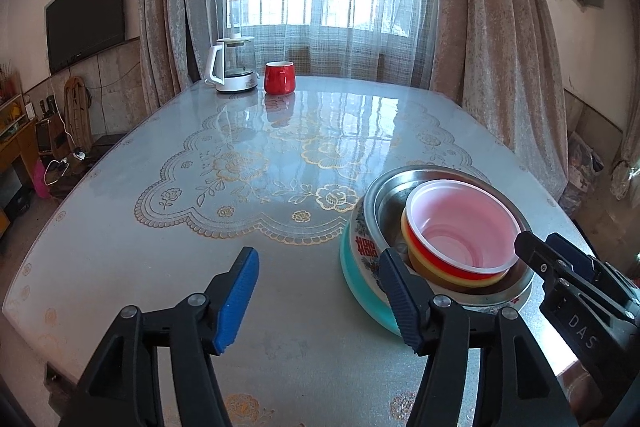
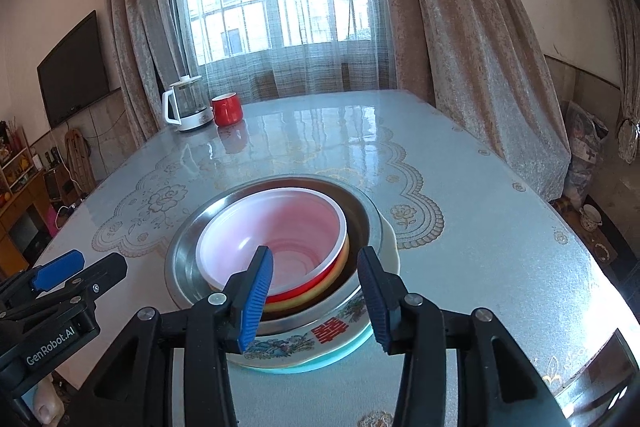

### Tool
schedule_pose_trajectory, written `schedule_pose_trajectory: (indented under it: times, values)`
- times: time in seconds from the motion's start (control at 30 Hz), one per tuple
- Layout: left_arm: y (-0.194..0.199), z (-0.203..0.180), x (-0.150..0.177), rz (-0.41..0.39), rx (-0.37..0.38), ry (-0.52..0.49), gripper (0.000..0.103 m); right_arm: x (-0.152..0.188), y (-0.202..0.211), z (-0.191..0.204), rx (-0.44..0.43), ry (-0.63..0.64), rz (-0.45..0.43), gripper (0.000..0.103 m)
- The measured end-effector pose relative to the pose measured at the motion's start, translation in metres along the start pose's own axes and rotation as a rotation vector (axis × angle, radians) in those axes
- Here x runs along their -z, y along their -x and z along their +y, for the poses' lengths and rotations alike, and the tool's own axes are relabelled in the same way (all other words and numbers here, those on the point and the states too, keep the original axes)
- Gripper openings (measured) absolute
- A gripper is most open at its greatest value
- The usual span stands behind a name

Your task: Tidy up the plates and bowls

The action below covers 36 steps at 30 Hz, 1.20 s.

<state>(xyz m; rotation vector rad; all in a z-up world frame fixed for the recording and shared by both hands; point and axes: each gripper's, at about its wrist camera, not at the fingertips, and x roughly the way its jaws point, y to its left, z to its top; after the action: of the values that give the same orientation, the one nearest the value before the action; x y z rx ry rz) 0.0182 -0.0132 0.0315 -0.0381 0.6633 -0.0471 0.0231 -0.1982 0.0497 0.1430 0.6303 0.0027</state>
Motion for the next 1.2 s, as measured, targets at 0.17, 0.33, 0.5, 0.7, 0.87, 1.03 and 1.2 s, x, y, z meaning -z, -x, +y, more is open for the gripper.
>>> schedule_pose_trajectory:
  times: [0.17,0.33,0.5,0.7,0.87,1.03,1.2]
  values:
    - [0.0004,-0.0016,0.0002,-0.009,-0.004,-0.007,0.064,-0.0006,0.0022,0.0017,-0.007,0.005,-0.008,0.045]
    - [0.0007,-0.0005,-0.0005,-0.007,-0.003,0.0,0.066,-0.0001,0.0014,0.0036,-0.012,0.009,-0.009,0.045]
    - [0.002,-0.0014,-0.0007,-0.011,-0.005,-0.003,0.069,-0.0004,0.0012,0.0038,-0.014,0.009,-0.01,0.045]
    - [0.0028,-0.0031,-0.0007,-0.016,-0.003,-0.007,0.071,-0.001,0.0004,0.004,-0.014,0.007,-0.008,0.045]
    - [0.0048,-0.0052,-0.0008,-0.021,0.0,-0.013,0.072,-0.0007,0.001,0.0027,-0.015,0.006,-0.008,0.045]
    - [0.0069,-0.0051,-0.0008,-0.031,0.002,-0.017,0.072,-0.0002,0.0016,0.0025,-0.013,0.008,-0.011,0.045]
    - [0.0072,-0.0065,-0.0011,-0.03,0.002,-0.019,0.072,0.0004,0.0014,0.0033,-0.011,0.009,-0.014,0.045]
